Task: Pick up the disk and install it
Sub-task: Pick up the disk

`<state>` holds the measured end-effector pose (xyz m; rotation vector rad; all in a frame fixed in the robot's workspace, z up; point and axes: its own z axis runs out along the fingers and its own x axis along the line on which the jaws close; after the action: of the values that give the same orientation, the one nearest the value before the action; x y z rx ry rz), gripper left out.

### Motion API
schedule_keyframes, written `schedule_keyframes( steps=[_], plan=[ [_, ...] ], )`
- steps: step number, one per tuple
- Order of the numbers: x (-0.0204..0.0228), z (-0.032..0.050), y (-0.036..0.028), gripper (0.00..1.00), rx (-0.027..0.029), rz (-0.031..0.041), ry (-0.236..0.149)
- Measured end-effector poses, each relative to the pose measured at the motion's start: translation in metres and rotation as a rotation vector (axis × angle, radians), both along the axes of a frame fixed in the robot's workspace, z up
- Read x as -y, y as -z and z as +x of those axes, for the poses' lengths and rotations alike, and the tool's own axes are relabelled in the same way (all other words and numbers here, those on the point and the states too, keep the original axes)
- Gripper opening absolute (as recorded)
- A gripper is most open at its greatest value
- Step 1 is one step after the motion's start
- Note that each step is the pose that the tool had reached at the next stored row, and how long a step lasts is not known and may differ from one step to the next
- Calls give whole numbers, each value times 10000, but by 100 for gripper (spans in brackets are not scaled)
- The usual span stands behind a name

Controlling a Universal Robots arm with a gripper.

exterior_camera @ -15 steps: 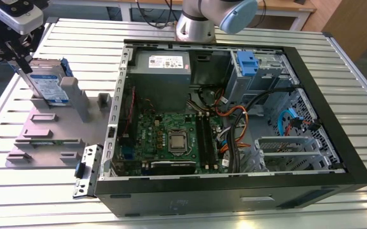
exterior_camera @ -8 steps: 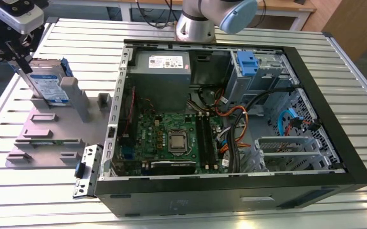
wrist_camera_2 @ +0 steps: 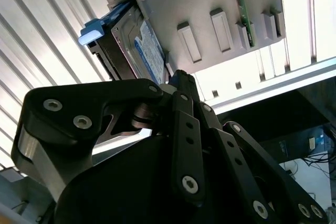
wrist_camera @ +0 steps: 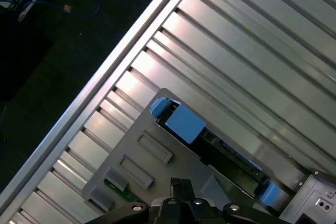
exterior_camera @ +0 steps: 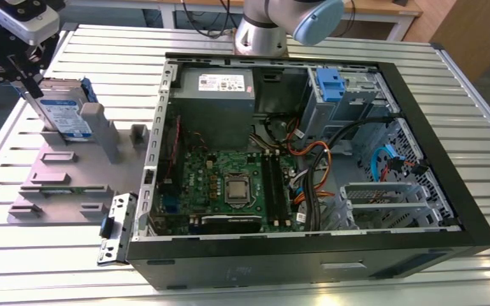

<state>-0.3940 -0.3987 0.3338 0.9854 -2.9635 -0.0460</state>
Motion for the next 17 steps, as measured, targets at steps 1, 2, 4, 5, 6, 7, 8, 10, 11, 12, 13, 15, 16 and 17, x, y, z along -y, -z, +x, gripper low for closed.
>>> schedule_keyframes(
  steps=[1, 2, 4, 5, 6, 7, 8, 10, 11, 12, 13, 15, 16, 17],
  plan=[
    [0, 0, 0, 11, 0, 0, -19],
    [0, 0, 0, 11, 0, 0, -40],
    [0, 0, 0, 11, 0, 0, -79],
    [0, 0, 0, 11, 1, 0, -99],
    [0, 0, 0, 11, 0, 0, -118],
    [0, 0, 0, 11, 0, 0, -137],
    [0, 0, 0, 11, 0, 0, -158],
    [0, 0, 0, 11, 0, 0, -197],
    [0, 0, 0, 11, 0, 0, -215],
    [0, 0, 0, 11, 0, 0, -234],
    [0, 0, 0, 11, -1, 0, -254],
    [0, 0, 0, 11, 0, 0, -296],
    [0, 0, 0, 11, 0, 1, -315],
    [0, 0, 0, 11, 0, 0, -335]
  ],
)
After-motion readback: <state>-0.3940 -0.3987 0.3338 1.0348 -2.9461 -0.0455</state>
